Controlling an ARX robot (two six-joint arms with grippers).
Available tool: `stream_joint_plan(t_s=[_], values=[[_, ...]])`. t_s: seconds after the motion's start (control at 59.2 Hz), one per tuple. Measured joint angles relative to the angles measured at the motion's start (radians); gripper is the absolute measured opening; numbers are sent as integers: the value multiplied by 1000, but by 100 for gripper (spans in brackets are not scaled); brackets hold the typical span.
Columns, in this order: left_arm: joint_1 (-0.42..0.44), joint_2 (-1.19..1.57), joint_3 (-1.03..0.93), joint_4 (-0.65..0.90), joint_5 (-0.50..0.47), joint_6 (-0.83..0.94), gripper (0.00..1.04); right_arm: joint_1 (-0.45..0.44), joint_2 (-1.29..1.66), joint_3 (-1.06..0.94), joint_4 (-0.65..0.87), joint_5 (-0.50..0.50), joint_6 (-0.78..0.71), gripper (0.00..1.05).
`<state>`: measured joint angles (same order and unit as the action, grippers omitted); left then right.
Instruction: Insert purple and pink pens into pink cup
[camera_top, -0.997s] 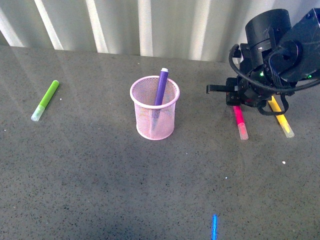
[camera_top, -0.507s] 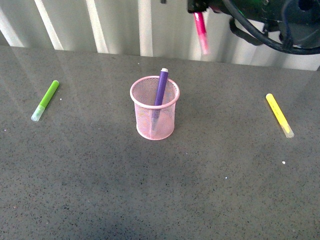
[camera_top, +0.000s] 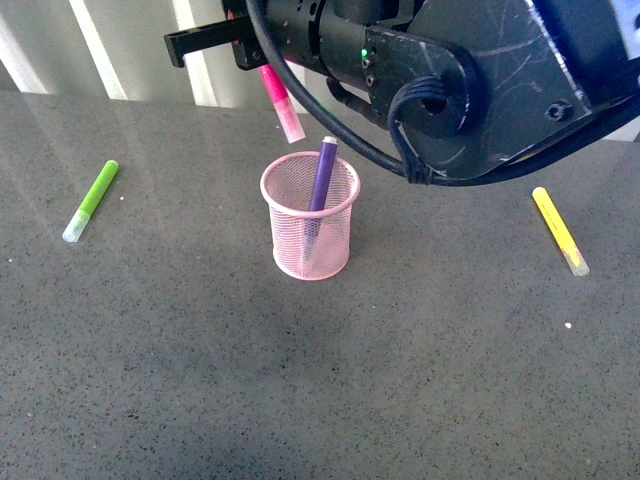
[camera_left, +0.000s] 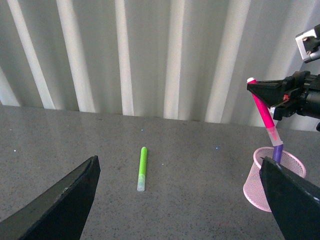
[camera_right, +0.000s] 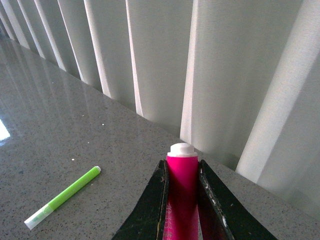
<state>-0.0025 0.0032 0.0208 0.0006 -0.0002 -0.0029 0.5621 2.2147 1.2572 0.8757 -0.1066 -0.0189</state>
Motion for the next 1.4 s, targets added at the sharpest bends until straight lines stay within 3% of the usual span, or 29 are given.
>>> stream_joint_plan(t_s=[1.014,1.402], values=[[0,0,0,0,0,0,98,6,124,6,13,54,58,11],[0,0,0,0,0,0,98,17,83,-33,3,97,87,76]])
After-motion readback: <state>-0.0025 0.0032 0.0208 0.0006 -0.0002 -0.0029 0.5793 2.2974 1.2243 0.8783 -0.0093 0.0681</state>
